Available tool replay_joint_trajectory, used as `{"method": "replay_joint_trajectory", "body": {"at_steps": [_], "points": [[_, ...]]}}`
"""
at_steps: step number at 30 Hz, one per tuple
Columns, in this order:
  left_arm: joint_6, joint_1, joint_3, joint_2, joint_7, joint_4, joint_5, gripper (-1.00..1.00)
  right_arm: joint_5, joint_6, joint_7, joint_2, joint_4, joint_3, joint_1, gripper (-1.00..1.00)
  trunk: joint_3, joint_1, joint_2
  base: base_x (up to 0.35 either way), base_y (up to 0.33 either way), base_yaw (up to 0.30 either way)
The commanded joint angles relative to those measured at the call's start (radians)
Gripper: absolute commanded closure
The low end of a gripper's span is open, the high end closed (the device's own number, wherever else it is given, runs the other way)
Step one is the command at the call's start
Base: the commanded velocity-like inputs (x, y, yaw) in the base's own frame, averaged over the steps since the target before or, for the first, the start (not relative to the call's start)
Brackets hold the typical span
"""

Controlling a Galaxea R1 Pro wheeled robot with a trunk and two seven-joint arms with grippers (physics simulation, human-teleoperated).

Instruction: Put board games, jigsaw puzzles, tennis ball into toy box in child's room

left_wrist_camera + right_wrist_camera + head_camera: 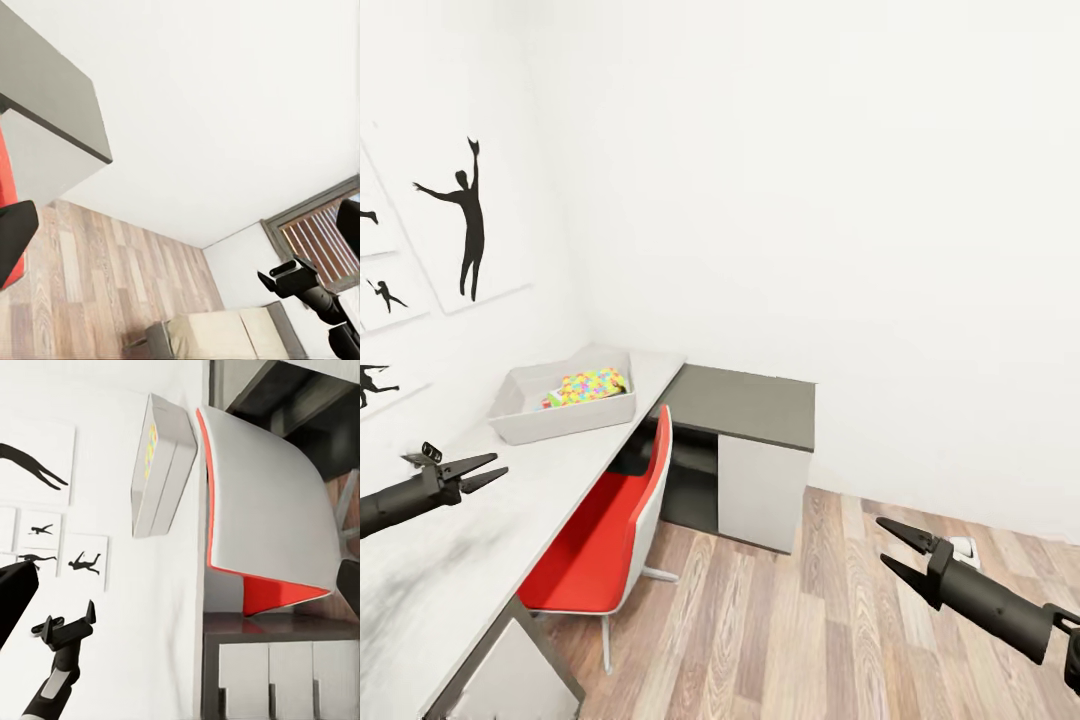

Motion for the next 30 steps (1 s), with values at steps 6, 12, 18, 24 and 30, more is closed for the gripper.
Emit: {"method": "replay_joint_trajectory", "body": {"at_steps": [6,12,18,24,30], "points": [[0.012,0.000,0.000,0.000,-0.004,-0.001,-0.001,-1.00,0.032,0.004,0.010,0.000,0.000,-0.001,-0.001,-1.00,-0.002,0.000,-0.002,-0.307,-0.124,-0.283],[0.012,0.000,0.001,0.001,-0.004,-0.001,0.000,-1.00,0.052,0.004,0.010,0.001,0.001,-0.002,-0.001,-1.00,-0.002,0.000,-0.002,-0.119,-0.077,-0.285],[0.015,0.000,0.001,0.017,-0.004,0.000,0.002,-1.00,0.056,0.003,0.010,0.001,0.002,-0.002,-0.001,-1.00,-0.002,0.000,-0.002,-0.016,-0.010,-0.285],[0.026,0.000,0.001,0.049,-0.004,0.001,0.005,-1.00,0.056,0.003,0.010,0.002,0.002,-0.002,-0.002,-1.00,-0.002,0.000,-0.002,-0.002,-0.002,-0.285],[0.039,0.000,-0.002,0.056,-0.004,0.000,0.004,-1.00,0.057,0.002,0.009,0.007,0.002,-0.001,-0.003,-1.00,-0.002,0.000,-0.002,0.000,0.000,-0.286]]}}
